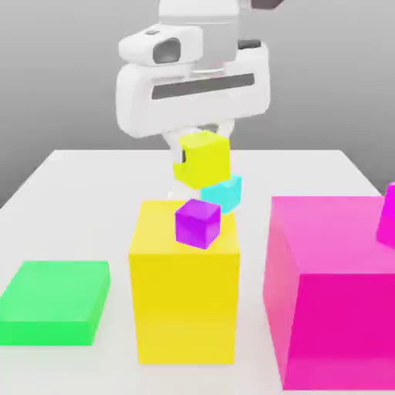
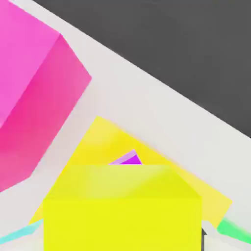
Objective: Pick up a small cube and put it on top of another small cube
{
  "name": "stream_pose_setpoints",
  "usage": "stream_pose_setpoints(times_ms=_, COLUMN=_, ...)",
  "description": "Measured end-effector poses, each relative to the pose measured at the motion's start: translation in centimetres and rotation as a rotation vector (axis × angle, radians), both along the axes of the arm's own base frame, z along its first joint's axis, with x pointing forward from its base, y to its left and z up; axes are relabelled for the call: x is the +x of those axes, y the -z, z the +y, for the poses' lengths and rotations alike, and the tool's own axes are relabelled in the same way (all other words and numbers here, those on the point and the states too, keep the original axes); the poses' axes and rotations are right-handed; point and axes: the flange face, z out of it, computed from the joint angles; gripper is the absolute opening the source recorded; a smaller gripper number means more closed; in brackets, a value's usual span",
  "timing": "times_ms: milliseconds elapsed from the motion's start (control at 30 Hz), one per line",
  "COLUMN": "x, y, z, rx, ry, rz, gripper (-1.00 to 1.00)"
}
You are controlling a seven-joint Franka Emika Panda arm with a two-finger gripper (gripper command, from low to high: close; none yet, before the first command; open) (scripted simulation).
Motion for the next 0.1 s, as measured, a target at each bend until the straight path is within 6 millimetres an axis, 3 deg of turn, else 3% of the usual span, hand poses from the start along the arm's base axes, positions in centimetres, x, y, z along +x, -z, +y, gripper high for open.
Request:
stream_pose_setpoints(times_ms=33, x=-0.07, y=0.72, z=-0.01, rx=0.000, ry=0.001, rz=0.000, gripper=1.00)
stream_pose_setpoints(times_ms=100, x=-0.07, y=0.72, z=-0.01, rx=0.000, ry=0.001, rz=0.000, gripper=1.00)
